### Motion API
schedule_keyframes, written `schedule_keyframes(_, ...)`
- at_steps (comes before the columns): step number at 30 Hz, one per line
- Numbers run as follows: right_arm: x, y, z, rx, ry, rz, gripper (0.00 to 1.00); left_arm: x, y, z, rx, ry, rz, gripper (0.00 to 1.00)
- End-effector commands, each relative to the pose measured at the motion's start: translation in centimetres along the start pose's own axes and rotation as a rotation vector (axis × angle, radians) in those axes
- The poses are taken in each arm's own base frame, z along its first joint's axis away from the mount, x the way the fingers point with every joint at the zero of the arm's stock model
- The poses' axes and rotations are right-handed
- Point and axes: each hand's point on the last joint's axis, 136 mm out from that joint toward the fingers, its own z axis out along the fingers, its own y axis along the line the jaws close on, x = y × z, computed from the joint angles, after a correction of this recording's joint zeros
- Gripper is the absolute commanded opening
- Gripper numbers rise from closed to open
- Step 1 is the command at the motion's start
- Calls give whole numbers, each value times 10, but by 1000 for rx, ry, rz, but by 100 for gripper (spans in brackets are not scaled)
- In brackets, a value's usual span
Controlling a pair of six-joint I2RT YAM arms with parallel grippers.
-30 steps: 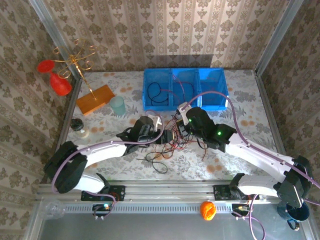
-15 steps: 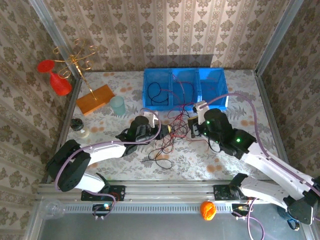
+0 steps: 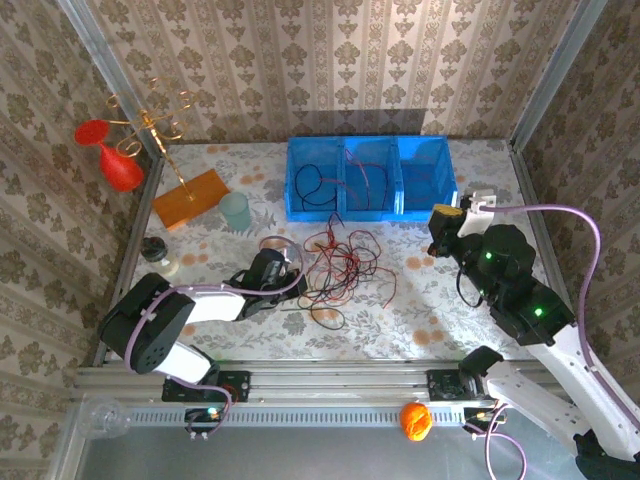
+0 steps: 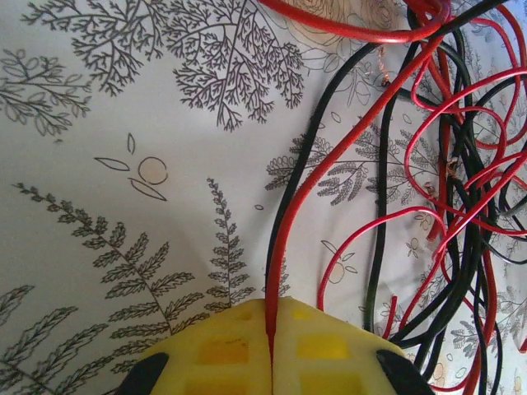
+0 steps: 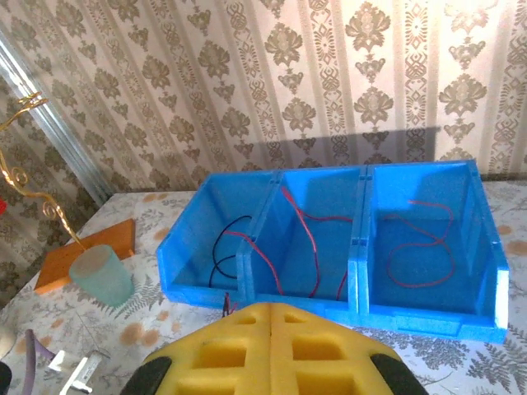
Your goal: Untangle the cables
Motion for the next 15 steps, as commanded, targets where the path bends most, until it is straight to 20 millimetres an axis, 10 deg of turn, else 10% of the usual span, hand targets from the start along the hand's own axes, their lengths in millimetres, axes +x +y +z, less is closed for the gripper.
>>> schedule_keyframes(1,9,-6,6,28,20,22,0,-9,-3,-7,-2,-27,37,0)
schedule_keyframes(5,43,13,26,-63,138,42,2,-12,-18,-14,51,-22,97,0)
schedule_keyframes(10,115,39,61,-163,373,41,28,-23,-25,-36,31,-62,156,65)
schedule_keyframes(15,174,59,87,-203,569,-7,38,-31,-30,-65,6,-100,203,78)
